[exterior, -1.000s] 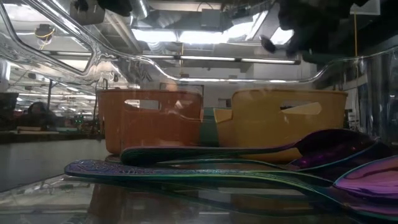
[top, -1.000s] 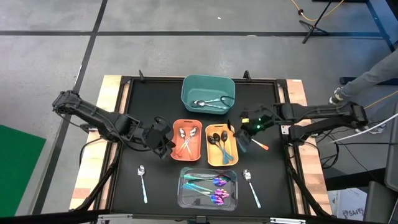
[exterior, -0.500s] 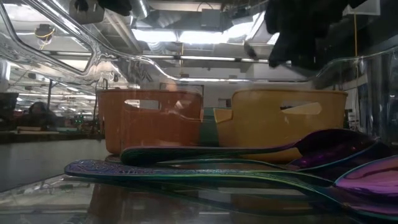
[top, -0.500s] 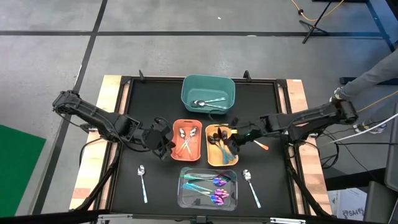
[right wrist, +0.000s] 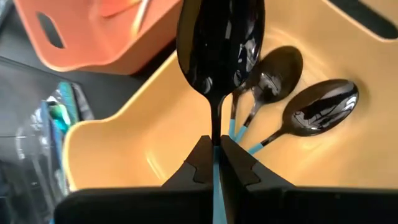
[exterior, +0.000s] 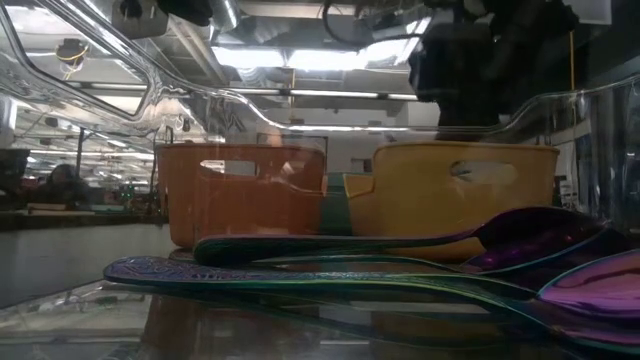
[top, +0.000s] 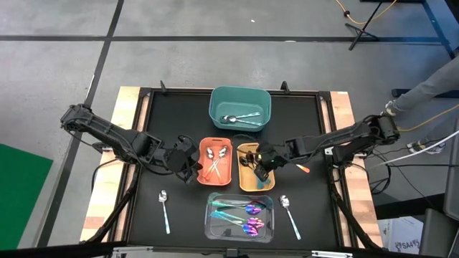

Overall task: Sort silverware by color (type)
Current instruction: Put the light blue spoon into the yellow bin

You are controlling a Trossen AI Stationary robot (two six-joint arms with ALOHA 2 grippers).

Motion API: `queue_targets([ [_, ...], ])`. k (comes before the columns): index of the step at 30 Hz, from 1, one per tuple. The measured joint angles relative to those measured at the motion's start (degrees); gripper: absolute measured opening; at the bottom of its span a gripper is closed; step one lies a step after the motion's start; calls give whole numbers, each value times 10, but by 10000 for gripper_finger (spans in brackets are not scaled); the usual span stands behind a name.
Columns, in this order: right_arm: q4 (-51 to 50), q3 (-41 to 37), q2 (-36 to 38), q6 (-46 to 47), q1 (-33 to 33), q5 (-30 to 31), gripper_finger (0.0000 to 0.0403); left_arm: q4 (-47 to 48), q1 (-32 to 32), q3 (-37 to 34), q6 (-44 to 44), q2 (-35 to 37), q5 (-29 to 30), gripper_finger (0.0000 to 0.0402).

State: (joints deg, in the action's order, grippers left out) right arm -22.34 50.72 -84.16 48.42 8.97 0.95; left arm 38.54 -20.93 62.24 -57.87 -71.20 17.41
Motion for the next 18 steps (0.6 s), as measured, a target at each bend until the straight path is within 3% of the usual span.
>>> queue_targets([
  [18,28,0,-53,-4,0,0,5,0,0,0,0,0,0,25],
])
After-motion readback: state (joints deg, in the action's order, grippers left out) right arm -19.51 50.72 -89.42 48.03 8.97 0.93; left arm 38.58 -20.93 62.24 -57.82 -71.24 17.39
